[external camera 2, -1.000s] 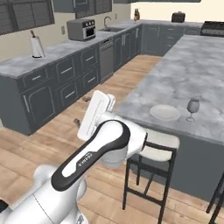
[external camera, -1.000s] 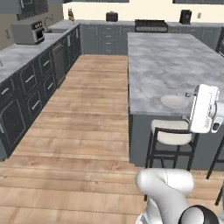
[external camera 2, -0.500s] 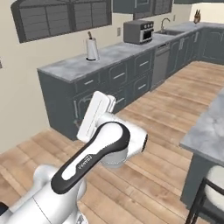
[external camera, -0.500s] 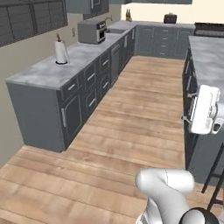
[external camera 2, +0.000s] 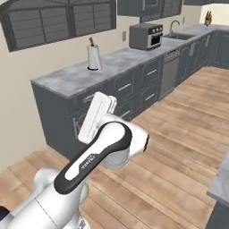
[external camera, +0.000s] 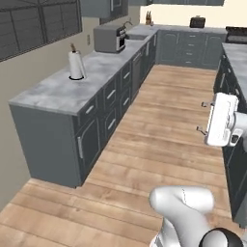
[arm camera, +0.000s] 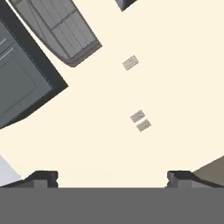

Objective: Retrieve the wine glasses from the counter and place one next to each plate.

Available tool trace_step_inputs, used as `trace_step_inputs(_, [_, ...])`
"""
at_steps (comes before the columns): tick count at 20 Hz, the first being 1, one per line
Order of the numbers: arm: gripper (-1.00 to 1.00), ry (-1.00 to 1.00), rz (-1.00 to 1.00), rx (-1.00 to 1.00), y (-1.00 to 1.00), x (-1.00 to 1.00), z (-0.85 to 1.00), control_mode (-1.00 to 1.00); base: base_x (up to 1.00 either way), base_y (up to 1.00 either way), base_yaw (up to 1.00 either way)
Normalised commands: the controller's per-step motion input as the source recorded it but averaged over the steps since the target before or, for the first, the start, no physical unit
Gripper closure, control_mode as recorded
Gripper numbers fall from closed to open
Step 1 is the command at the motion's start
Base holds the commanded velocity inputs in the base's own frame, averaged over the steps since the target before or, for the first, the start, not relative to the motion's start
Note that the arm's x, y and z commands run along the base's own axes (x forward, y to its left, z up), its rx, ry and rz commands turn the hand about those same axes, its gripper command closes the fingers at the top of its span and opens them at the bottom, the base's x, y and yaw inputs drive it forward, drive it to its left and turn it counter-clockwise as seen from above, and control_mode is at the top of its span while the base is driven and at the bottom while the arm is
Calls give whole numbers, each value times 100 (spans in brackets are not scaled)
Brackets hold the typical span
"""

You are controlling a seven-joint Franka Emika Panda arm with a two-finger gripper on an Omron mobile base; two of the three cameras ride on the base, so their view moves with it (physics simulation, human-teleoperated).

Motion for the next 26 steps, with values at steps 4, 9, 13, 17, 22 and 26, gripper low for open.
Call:
trace_step_inputs(4, [-100, 0, 0, 0, 0, 0, 0, 100, 100, 100, -32])
trace_step_inputs(9, [-100, 0, 0, 0, 0, 0, 0, 100, 100, 19, -31])
trace_step_inputs(13, [-100, 0, 0, 0, 0, 0, 0, 100, 100, -30, -20])
trace_step_inputs(17, [-100, 0, 0, 0, 0, 0, 0, 100, 100, -76, -28])
trace_step_inputs(22, [-100, 0, 0, 0, 0, 0, 0, 100, 100, -39, -2])
trace_step_inputs(26, [-100, 0, 0, 0, 0, 0, 0, 100, 100, -5, 0])
